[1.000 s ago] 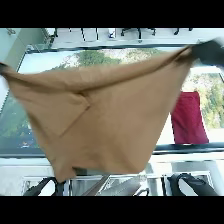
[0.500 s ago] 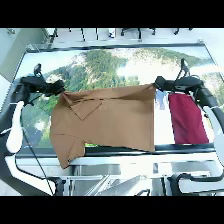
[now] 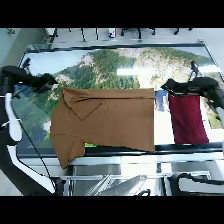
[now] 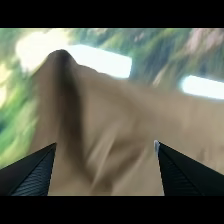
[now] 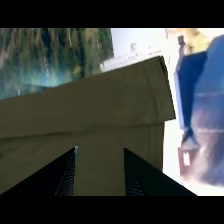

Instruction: Fold the shirts.

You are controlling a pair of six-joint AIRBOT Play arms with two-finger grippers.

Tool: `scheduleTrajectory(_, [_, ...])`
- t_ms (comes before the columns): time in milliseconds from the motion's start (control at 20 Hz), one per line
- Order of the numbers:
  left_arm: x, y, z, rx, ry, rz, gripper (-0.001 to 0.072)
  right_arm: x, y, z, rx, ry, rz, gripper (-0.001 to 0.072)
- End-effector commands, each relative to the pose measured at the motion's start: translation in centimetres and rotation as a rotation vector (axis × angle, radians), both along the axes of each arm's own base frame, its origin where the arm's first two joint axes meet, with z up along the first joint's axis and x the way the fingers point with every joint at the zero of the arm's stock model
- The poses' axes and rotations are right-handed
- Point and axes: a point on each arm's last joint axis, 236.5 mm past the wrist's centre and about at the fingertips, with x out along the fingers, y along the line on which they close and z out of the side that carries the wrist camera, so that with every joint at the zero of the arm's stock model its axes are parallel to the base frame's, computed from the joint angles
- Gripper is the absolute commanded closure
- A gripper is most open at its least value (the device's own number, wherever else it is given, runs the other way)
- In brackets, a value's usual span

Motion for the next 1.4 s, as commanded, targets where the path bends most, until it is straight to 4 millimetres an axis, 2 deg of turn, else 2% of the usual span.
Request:
scheduleTrajectory(0, [-9.3, 4.5, 0.5, -0.085, 0.238, -0.019, 0.0016, -8.8, -2.2, -0.5, -0.057, 0.186, 0.059, 0.0367])
scheduleTrajectory(150, [-17.7, 5.7, -3.3, -0.191, 0.369, 0.032, 0.0016, -16.2, -3.5, -3.7, -0.072, 0.316, -0.042, 0.0366])
scheduleTrajectory(250, [-22.1, 5.5, -6.2, -0.246, 0.41, 0.067, 0.0016, -19.7, -2.9, -5.7, -0.033, 0.368, -0.082, 0.0365])
scheduleTrajectory(350, [-25.2, 5.5, -8.4, -0.29, 0.44, 0.121, 0.0017, -22.2, -1.8, -7.5, -0.013, 0.416, -0.078, 0.0365])
scheduleTrajectory(450, [-26.9, 5.5, -9.8, -0.326, 0.464, 0.157, 0.0016, -23.4, -1.2, -8.7, 0.002, 0.455, -0.073, 0.0365])
scheduleTrajectory(600, [-27.5, 4.6, -10.9, -0.334, 0.458, 0.141, 0.0017, -24.1, -0.8, -9.5, 0.013, 0.484, -0.067, 0.0366])
scheduleTrajectory(750, [-27.9, 2.2, -11.8, -0.33, 0.482, 0.077, 0.0017, -24.2, -0.6, -9.8, 0.026, 0.497, -0.065, 0.0363])
scheduleTrajectory(850, [-27.3, 1.4, -12.1, -0.302, 0.475, 0.047, 0.0017, -23.7, -0.2, -10.0, 0.054, 0.493, -0.063, 0.0302])
scheduleTrajectory(900, [-26.6, 1.4, -12.1, -0.28, 0.46, 0.037, 0.0018, -23.7, 0.1, -10.1, 0.069, 0.496, -0.054, 0.0303])
scheduleTrajectory(950, [-25.9, 1.5, -12.1, -0.258, 0.441, 0.032, 0.0096, -23.7, 0.3, -10.4, 0.082, 0.506, -0.047, 0.0303])
scheduleTrajectory(1050, [-24.2, 1.7, -11.9, -0.212, 0.399, 0.016, 0.0519, -24.1, 0.5, -11.4, 0.099, 0.548, -0.036, 0.0302])
scheduleTrajectory(1100, [-23.6, 1.7, -11.8, -0.193, 0.377, 0.0, 0.069, -24.4, 0.8, -12.1, 0.108, 0.576, -0.026, 0.0299])
scheduleTrajectory(1250, [-22.2, 1.4, -11.1, -0.16, 0.339, -0.046, 0.0691, -25.7, 2.8, -14.0, 0.118, 0.658, 0.044, 0.0297])
scheduleTrajectory(1350, [-21.5, 1.0, -10.6, -0.151, 0.326, -0.068, 0.0691, -25.6, 4.3, -15.4, 0.097, 0.672, 0.083, 0.0297])
